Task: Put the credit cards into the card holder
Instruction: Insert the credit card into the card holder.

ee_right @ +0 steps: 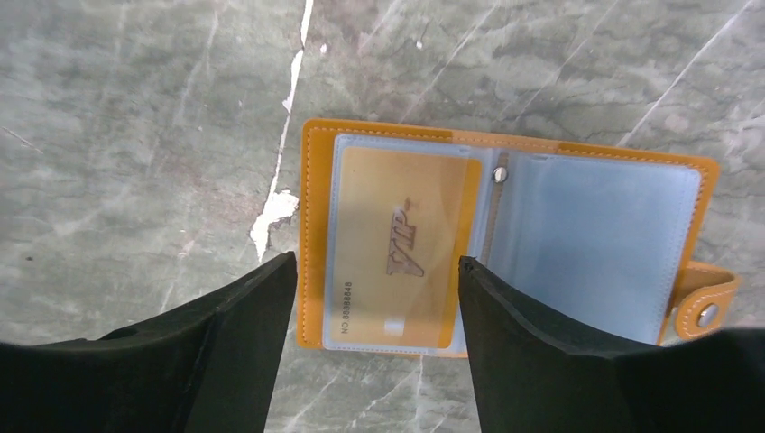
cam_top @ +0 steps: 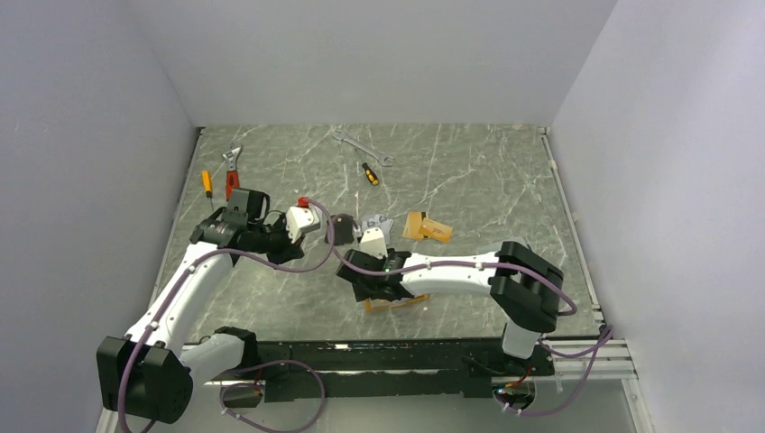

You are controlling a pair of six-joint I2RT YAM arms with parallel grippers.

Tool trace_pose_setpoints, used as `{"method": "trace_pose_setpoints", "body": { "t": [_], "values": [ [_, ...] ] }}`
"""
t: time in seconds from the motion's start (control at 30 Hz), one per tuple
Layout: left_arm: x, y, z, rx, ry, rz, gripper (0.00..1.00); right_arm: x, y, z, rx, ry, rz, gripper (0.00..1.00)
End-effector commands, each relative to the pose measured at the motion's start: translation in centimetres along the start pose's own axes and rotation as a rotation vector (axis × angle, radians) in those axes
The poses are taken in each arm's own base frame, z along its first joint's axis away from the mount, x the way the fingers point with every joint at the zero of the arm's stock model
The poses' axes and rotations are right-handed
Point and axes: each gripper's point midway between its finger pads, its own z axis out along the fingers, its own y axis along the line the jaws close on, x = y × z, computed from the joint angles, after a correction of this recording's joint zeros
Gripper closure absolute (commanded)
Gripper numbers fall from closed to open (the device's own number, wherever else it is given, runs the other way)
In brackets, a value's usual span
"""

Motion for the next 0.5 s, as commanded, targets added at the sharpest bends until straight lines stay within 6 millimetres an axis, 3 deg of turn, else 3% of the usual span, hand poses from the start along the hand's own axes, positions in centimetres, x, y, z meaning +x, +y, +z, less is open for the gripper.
{"method": "trace_pose_setpoints", "body": {
  "t": [0.0, 0.27, 0.47],
  "values": [
    [-1.3, 0.6, -0.6, -0.012, -0.019, 0.015, 1.00, -3.8, 0.7, -2.7, -0.072, -0.075, 0.056, 0.30],
    [-1.3, 1.4, -0.9, -0.022, -0.011, -0.009, 1.00, -6.3, 1.3, -4.8, -0.172, -0.111, 0.106, 0.30],
    [-1.4, 2.3, -1.6, -0.030, -0.033, -0.048, 1.00, -3.8, 0.8, -3.5, -0.170, -0.057, 0.095, 0.25]
  ]
}}
